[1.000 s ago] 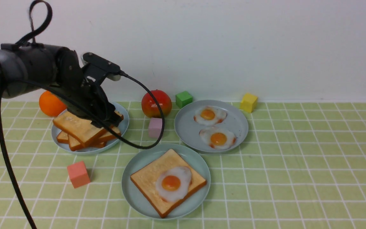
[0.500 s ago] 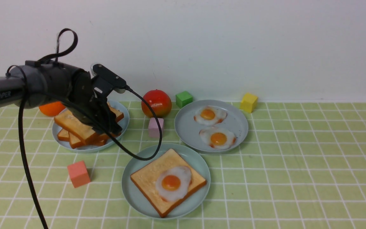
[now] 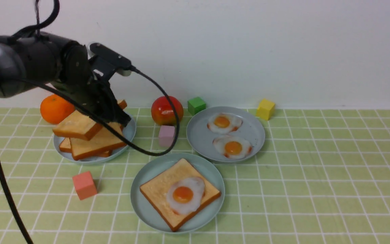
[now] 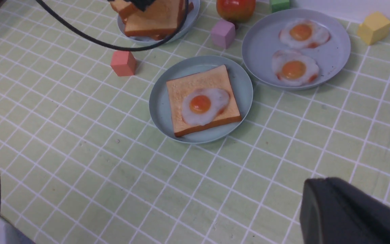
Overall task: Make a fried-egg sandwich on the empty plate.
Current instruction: Use the left arm to place a slice of bread on the fried egg in the middle
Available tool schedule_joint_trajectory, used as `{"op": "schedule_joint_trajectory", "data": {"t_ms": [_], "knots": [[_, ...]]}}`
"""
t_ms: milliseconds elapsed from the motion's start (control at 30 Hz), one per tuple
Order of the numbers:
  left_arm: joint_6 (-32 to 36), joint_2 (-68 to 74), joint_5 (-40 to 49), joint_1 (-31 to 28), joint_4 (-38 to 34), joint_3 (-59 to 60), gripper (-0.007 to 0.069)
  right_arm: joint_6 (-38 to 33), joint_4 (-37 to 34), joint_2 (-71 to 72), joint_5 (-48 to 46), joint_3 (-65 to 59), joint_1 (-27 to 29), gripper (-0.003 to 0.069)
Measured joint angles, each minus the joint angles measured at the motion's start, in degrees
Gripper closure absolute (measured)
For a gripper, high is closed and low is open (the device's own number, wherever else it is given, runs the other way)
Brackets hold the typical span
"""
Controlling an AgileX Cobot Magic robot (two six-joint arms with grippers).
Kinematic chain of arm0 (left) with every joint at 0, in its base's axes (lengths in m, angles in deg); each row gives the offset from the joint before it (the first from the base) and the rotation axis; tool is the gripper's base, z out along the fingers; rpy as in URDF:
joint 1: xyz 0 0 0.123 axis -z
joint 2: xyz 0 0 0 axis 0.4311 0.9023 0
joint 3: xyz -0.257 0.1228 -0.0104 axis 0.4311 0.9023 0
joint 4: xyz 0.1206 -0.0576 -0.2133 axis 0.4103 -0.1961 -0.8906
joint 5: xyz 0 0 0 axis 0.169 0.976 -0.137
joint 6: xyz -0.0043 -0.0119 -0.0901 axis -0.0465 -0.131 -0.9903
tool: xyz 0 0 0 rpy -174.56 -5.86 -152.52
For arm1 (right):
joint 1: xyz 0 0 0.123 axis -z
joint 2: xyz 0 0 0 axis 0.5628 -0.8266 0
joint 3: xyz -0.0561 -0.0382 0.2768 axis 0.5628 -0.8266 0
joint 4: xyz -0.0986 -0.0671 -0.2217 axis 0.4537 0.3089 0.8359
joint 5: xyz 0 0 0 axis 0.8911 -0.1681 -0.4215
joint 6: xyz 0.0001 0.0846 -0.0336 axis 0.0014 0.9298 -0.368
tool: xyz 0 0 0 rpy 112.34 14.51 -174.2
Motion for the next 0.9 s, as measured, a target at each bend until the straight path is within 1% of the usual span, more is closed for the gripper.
{"op": "schedule_joint_trajectory", "data": {"t_ms": [100,267,400,467,533,900], "knots": [[-2.61,-5.78,0.26,6.87,0.24,4.31,0.054,0.0,0.0,0.0,-0.74,0.0,0.0,0.0643],[-10.45,-10.39,-0.62,18.08,3.14,14.1,0.054,0.0,0.01,0.0,-1.02,0.0,0.0,0.0638],[-14.12,-10.11,-3.91,23.94,6.99,19.16,0.054,0.0,-0.06,0.0,-1.07,0.0,0.0,0.0637],[-15.57,-9.14,-5.72,25.83,8.59,19.91,0.054,0.0,-0.26,0.0,-1.07,0.0,0.0,0.0637],[-16.6,-7.98,-7.5,26.54,9.36,19.97,0.054,0.0,-0.99,0.0,-1.07,0.0,0.0,0.0634],[-17.37,-3.39,-13.58,27.06,10.24,19.96,0.054,0.0,-2.74,0.0,-3.42,0.0,0.0,0.0628]]}}
